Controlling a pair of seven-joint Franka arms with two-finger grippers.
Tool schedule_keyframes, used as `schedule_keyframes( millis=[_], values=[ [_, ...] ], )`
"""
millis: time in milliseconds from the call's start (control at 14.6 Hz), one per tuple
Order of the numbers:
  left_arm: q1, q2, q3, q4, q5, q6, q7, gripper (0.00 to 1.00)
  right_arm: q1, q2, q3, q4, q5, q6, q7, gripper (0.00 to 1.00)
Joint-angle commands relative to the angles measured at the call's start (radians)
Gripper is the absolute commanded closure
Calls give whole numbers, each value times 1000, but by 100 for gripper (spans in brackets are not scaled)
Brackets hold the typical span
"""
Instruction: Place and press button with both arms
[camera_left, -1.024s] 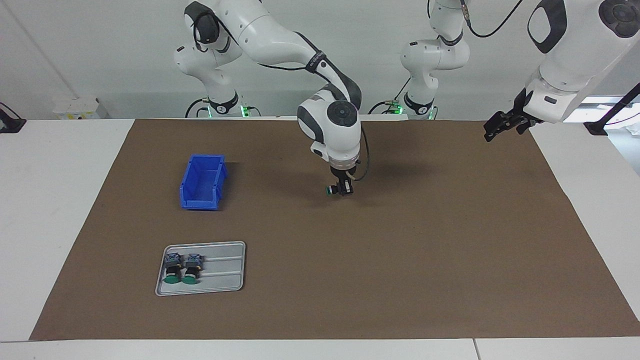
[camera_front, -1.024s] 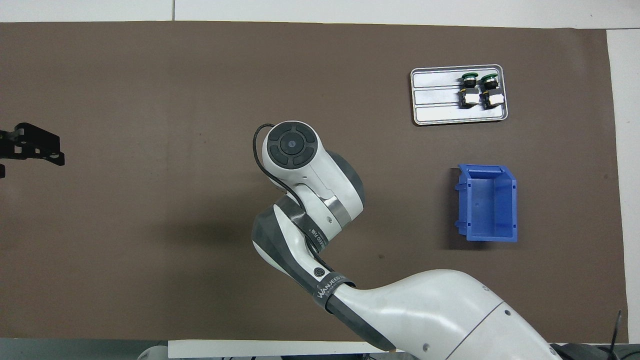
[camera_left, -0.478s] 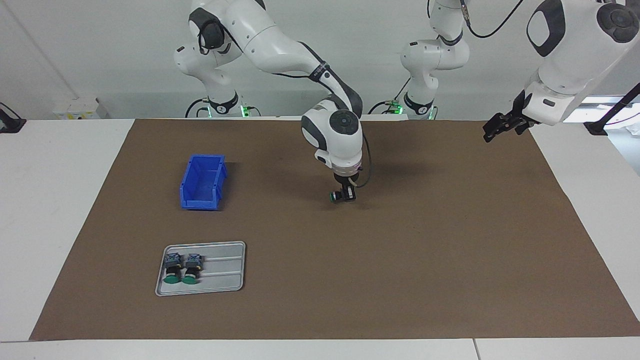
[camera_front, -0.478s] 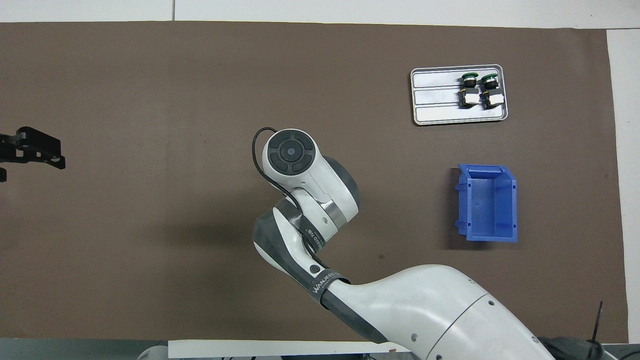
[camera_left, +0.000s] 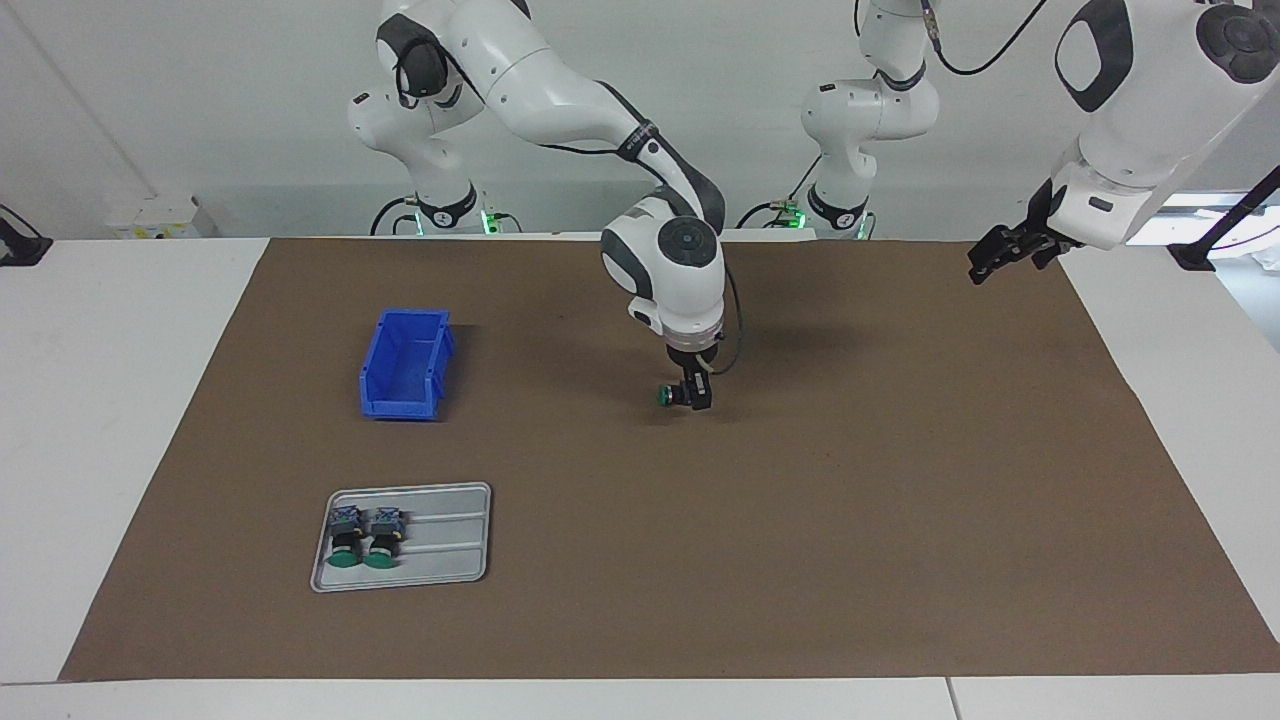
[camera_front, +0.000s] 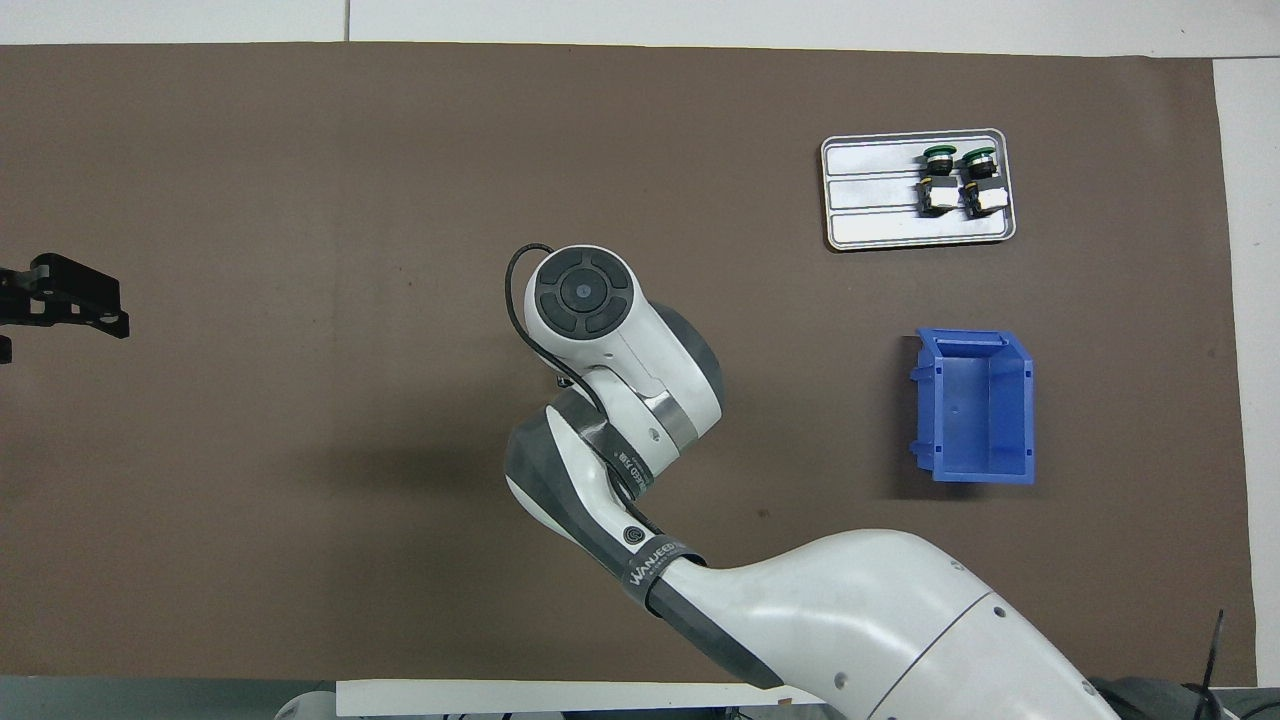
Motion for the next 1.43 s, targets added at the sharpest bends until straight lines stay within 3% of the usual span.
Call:
schedule_keyframes(
  millis=[0,205,410,615,751,1093,1366],
  values=[
    [-8,-31,-1,-36,-5,30,-58,0,-81,-84,7,-4,-15,-94,-137,1],
    [-29,-34,-8,-45,-33,42,-301,0,-211,-190,8,-16,-1,-242,-424,1],
    [-73,-28,-8,-47,-76,73,-534,0,-347,-263,7,-29,2,-399,-862,1],
    [-136,-20,-8,-87,-94,126,-765,0,-490,-315,5,-36,1,-502,-1341,1],
    [-155,-11,-8,-97,-136,169,-915,0,-579,-355,5,-36,1,-540,-1565,1],
    [-309,50,-8,-149,-128,301,-1340,0,-701,-473,4,-27,-13,-631,-1847,1],
    [-432,101,-8,-191,-128,393,-1578,0,-725,-538,-4,-24,-16,-721,-1925,1]
  ],
)
